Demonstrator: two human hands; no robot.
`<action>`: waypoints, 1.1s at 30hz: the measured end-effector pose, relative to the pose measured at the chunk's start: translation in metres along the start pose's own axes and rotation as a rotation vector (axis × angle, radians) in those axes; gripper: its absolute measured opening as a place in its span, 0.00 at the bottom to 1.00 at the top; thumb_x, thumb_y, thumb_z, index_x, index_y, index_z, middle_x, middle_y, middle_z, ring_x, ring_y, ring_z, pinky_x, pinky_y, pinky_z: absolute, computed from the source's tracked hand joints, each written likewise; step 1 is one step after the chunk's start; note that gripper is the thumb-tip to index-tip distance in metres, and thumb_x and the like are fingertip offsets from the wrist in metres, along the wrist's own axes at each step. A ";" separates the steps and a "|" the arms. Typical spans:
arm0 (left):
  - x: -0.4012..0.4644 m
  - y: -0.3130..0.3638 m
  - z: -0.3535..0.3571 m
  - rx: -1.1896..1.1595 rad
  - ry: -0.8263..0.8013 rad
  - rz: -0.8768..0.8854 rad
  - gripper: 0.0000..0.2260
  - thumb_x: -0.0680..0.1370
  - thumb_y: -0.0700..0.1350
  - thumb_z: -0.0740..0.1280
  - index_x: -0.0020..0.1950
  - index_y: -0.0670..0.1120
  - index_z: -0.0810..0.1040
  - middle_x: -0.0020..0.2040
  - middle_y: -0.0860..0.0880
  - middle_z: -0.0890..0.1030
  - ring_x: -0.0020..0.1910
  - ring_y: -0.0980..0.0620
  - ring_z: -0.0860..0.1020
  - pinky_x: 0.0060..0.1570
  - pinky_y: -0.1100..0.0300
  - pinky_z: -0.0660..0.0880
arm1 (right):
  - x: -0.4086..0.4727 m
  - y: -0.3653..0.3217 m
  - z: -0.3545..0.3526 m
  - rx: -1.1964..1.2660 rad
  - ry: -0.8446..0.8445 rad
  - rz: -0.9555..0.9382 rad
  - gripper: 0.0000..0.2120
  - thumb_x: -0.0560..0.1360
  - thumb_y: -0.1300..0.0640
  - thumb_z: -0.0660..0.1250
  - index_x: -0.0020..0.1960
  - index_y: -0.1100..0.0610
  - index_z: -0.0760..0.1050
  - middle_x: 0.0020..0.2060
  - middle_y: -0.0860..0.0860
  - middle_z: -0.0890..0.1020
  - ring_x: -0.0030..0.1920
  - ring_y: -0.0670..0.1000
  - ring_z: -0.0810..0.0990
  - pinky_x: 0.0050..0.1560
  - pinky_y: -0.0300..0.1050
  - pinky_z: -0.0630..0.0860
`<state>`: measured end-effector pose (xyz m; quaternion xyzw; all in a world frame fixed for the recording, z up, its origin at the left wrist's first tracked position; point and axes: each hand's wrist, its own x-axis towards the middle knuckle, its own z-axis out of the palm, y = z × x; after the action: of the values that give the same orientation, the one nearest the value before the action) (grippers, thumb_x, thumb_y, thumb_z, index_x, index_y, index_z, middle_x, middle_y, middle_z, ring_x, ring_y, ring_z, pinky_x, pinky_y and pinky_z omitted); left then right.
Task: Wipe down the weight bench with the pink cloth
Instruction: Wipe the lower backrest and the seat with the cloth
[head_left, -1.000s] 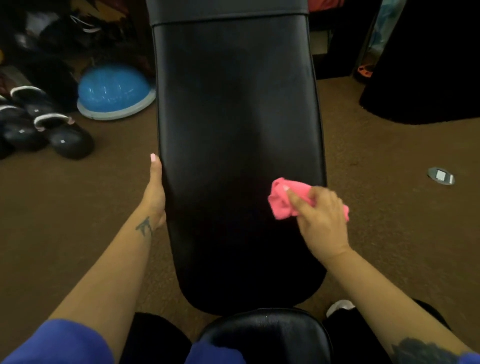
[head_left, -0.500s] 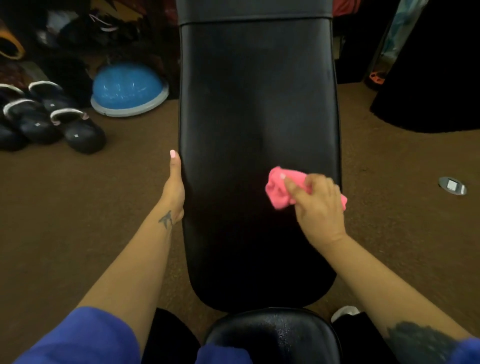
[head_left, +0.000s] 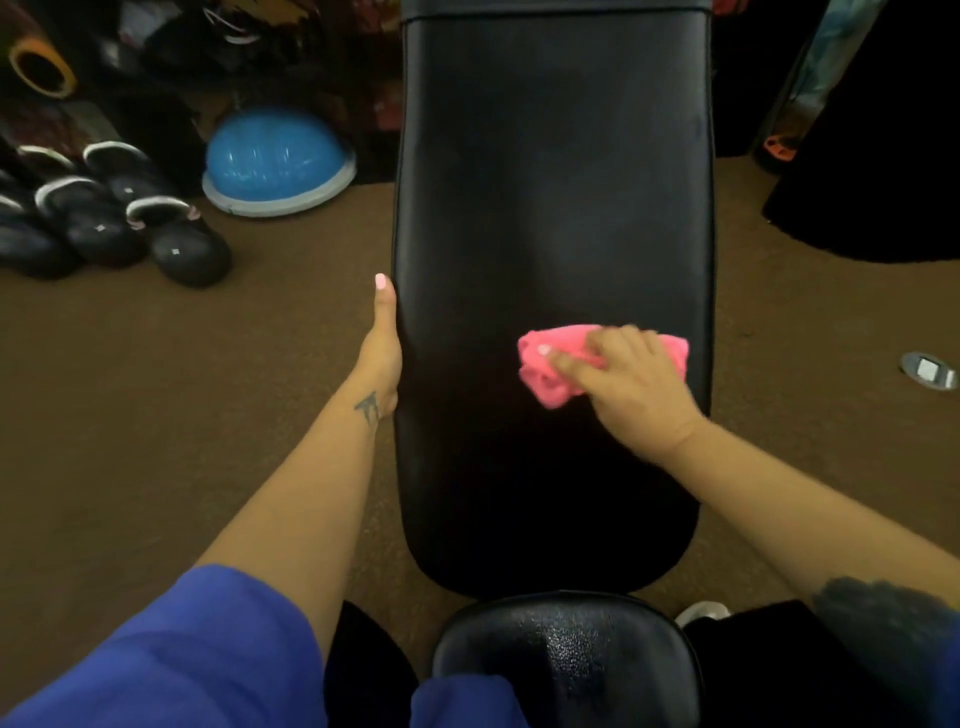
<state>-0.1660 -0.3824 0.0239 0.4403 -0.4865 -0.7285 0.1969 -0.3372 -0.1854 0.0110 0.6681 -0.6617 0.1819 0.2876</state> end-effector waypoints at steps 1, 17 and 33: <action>0.000 0.001 0.000 -0.005 -0.010 -0.003 0.40 0.71 0.75 0.49 0.74 0.50 0.63 0.70 0.48 0.70 0.69 0.45 0.68 0.70 0.44 0.61 | 0.007 0.009 -0.004 -0.020 0.036 0.044 0.19 0.71 0.61 0.59 0.61 0.50 0.72 0.45 0.57 0.70 0.39 0.57 0.69 0.36 0.50 0.69; 0.014 -0.015 -0.013 -0.058 -0.059 -0.004 0.48 0.58 0.80 0.59 0.68 0.51 0.73 0.65 0.45 0.77 0.64 0.45 0.75 0.68 0.43 0.66 | 0.062 -0.028 0.007 -0.006 0.033 0.189 0.19 0.70 0.61 0.59 0.57 0.54 0.80 0.42 0.59 0.75 0.38 0.58 0.73 0.38 0.49 0.69; 0.011 -0.018 -0.025 -0.107 -0.204 0.025 0.28 0.77 0.66 0.54 0.62 0.46 0.77 0.59 0.44 0.81 0.59 0.49 0.79 0.61 0.52 0.72 | 0.073 -0.083 0.025 0.081 -0.001 0.127 0.19 0.71 0.57 0.58 0.59 0.55 0.78 0.44 0.56 0.74 0.42 0.56 0.68 0.41 0.49 0.61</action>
<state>-0.1483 -0.3955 -0.0002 0.3466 -0.4700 -0.7919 0.1787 -0.2546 -0.2614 0.0253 0.6359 -0.6949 0.2262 0.2480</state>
